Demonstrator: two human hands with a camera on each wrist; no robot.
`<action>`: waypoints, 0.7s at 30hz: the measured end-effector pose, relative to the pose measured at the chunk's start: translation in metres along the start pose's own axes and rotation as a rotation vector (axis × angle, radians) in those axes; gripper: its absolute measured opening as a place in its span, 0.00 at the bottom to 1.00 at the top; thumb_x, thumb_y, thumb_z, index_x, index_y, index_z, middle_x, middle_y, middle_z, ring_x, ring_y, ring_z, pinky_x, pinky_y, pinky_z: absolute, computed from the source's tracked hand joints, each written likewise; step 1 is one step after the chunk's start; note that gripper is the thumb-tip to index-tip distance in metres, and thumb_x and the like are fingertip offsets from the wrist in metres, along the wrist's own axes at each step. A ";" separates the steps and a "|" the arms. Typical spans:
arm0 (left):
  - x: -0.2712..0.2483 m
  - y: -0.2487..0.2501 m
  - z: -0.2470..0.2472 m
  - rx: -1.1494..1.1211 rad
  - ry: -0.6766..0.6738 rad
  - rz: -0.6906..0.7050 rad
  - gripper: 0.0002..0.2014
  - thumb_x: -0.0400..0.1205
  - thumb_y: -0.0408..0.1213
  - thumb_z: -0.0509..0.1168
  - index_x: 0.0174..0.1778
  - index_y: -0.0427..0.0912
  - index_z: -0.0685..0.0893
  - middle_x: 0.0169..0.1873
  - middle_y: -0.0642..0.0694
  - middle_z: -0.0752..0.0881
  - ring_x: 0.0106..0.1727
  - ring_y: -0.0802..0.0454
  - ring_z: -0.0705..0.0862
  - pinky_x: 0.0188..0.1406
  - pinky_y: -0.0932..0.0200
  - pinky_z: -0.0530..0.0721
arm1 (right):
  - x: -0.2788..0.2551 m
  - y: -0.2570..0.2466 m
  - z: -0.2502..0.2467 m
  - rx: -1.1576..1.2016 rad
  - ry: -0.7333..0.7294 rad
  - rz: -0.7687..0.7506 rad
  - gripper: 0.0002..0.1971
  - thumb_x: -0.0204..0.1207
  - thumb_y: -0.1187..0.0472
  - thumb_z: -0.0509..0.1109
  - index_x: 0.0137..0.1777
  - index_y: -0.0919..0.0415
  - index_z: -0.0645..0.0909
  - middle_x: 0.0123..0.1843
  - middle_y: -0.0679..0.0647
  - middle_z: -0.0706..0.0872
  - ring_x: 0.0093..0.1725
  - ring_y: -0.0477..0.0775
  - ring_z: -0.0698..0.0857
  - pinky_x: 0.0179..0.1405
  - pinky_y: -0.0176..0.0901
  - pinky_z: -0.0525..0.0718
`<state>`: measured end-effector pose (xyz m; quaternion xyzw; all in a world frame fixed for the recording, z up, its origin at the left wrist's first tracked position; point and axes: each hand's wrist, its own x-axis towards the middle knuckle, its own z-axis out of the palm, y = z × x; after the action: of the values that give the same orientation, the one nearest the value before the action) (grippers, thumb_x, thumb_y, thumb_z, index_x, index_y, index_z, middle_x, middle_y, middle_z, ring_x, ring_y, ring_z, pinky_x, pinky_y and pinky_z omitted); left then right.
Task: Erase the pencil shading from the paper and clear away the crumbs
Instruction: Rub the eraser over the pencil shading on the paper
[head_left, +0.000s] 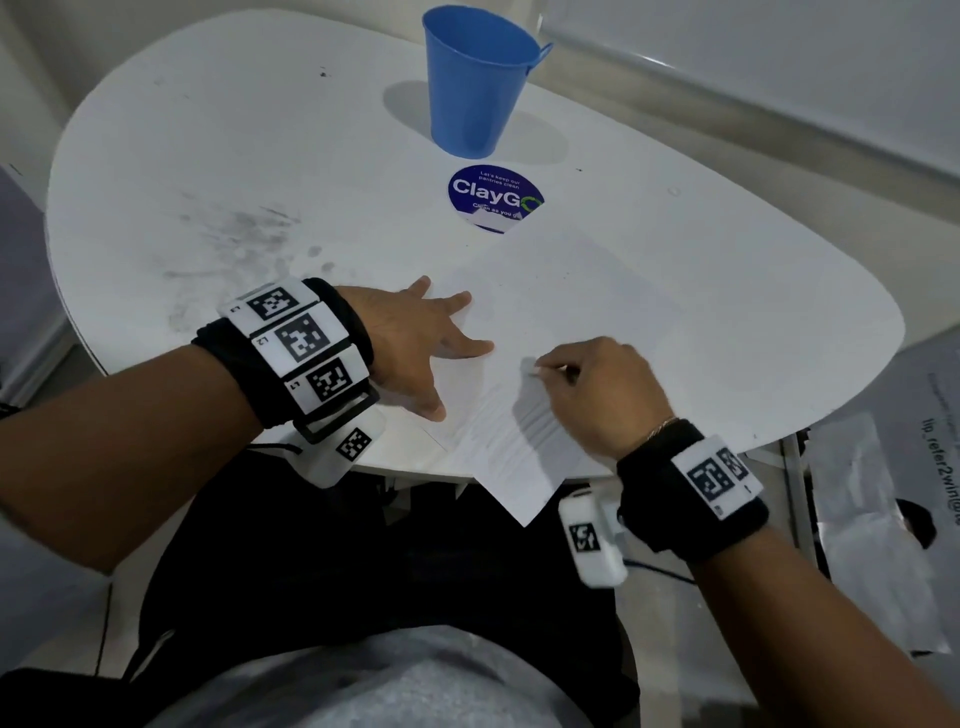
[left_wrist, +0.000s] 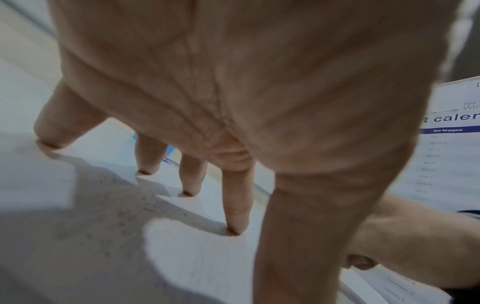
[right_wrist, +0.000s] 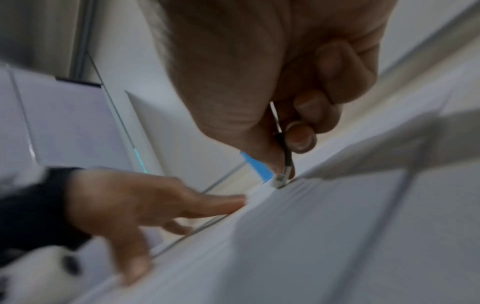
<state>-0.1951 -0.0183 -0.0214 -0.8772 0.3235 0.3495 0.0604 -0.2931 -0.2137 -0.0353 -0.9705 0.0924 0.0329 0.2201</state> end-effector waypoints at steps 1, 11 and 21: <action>0.000 0.000 0.000 0.002 -0.001 0.000 0.44 0.80 0.60 0.69 0.83 0.79 0.44 0.86 0.61 0.30 0.87 0.48 0.28 0.86 0.31 0.47 | 0.003 0.003 -0.001 -0.015 0.039 0.021 0.10 0.81 0.57 0.67 0.53 0.50 0.91 0.50 0.48 0.93 0.49 0.57 0.89 0.52 0.51 0.87; -0.001 0.001 0.000 0.002 0.002 0.003 0.44 0.81 0.60 0.69 0.83 0.78 0.44 0.86 0.60 0.31 0.87 0.48 0.28 0.86 0.33 0.50 | 0.001 0.001 -0.001 -0.019 0.034 0.011 0.10 0.81 0.55 0.68 0.51 0.50 0.91 0.48 0.47 0.93 0.47 0.56 0.89 0.49 0.46 0.86; 0.000 0.000 0.000 0.021 0.006 0.004 0.43 0.81 0.60 0.68 0.83 0.79 0.44 0.86 0.61 0.30 0.87 0.49 0.29 0.86 0.32 0.49 | -0.001 0.002 -0.001 -0.051 0.030 -0.004 0.10 0.80 0.58 0.67 0.51 0.52 0.91 0.49 0.51 0.93 0.48 0.58 0.89 0.51 0.50 0.87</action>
<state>-0.1956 -0.0179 -0.0214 -0.8770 0.3292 0.3433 0.0680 -0.2940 -0.2153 -0.0354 -0.9764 0.0930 0.0205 0.1939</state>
